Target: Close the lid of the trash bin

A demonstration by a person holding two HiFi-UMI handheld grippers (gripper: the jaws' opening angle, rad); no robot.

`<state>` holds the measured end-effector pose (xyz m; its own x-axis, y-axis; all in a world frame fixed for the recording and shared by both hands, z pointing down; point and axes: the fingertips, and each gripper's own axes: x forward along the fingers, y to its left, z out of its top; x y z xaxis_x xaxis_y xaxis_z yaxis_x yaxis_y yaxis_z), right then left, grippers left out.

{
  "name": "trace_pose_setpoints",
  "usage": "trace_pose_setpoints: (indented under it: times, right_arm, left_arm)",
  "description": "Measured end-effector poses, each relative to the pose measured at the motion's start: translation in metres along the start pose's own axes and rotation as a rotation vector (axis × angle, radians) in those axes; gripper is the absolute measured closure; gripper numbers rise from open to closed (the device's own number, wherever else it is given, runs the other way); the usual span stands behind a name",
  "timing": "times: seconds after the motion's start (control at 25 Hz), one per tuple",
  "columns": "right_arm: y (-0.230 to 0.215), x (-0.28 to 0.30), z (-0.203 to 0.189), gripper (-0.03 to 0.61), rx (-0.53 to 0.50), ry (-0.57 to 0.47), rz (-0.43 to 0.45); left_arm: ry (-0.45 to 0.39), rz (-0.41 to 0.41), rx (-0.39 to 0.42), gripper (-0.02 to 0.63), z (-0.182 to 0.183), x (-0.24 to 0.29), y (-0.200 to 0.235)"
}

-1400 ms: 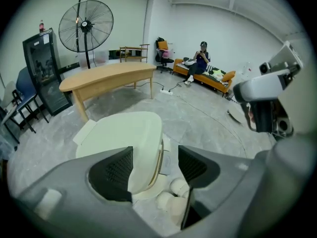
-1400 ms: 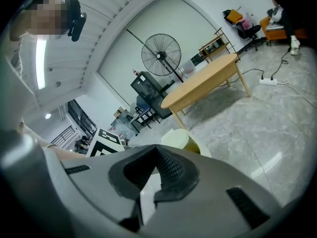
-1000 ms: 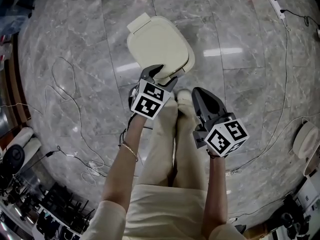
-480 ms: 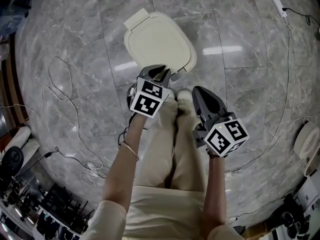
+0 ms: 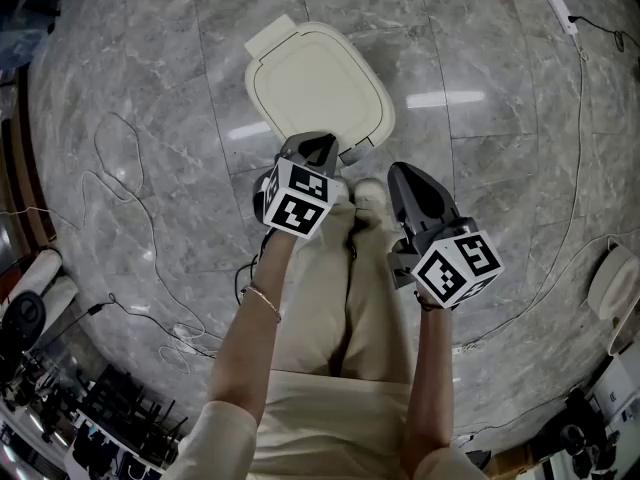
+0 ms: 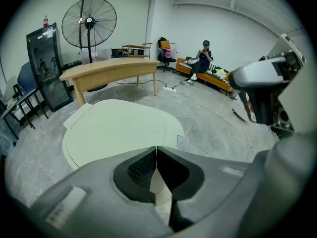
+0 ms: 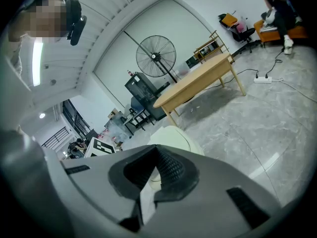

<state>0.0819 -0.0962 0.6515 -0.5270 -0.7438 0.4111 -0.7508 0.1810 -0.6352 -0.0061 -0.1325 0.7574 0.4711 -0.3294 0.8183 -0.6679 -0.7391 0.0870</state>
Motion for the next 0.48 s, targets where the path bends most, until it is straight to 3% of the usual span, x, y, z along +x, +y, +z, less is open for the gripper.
trace_pose_setpoints:
  times: [0.48]
  right_arm:
    - [-0.0032,0.0029,0.0036,0.574,-0.001,-0.001,0.000]
  left_arm:
    - [0.032,-0.019,0.056,0.591,-0.0045,0.0056,-0.0013]
